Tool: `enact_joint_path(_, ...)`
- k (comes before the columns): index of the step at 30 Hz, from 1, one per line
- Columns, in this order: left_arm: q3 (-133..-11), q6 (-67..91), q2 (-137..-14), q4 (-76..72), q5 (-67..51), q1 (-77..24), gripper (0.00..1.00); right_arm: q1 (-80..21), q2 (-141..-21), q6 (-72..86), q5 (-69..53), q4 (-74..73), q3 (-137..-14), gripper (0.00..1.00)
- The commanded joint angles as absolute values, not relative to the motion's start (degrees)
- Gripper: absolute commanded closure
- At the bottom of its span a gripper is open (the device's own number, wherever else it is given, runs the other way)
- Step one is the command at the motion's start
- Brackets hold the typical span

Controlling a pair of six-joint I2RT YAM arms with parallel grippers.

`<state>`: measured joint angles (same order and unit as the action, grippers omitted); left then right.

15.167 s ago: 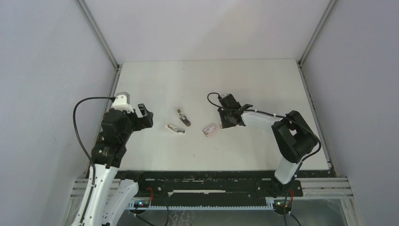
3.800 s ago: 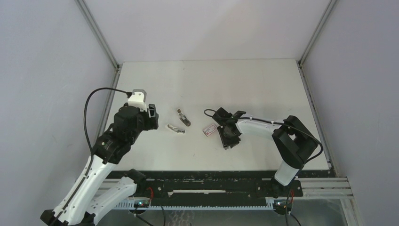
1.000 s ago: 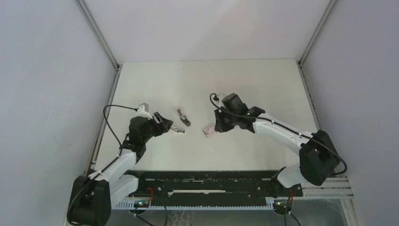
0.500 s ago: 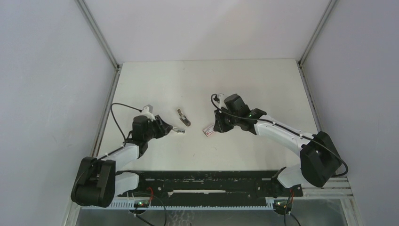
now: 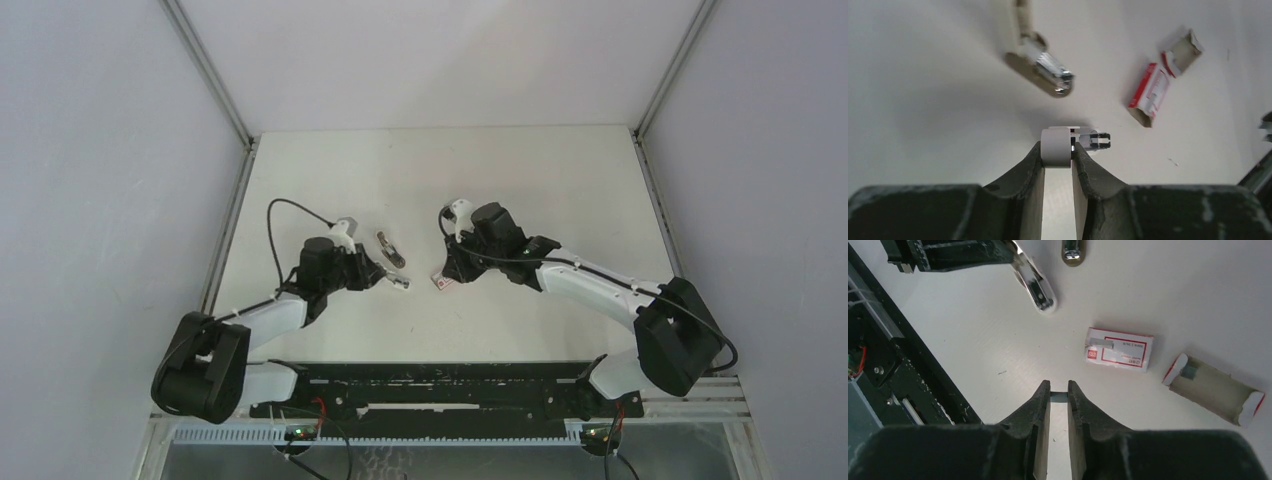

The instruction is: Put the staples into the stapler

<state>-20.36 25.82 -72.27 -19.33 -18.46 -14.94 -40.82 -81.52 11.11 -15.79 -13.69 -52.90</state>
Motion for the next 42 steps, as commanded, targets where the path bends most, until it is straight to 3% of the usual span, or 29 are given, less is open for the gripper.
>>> enact_joint_path(1, -26.3, 18.8, -73.2, -17.9, -21.4, -20.9, 0.92, -44.4, -82.7, 6.7, -15.1, -8.3, -52.8, 0.85)
enact_joint_path(13, -34.7, 12.7, -82.8, -10.5, -27.9, -30.9, 0.99, -50.4, -86.6, 4.9, -11.7, -0.7, -48.4, 0.85)
enact_joint_path(42, -35.8, 12.9, -84.7, -9.8, -28.9, -31.3, 1.00, -52.4, -93.3, 4.7, -7.8, 0.0, -50.4, 0.85)
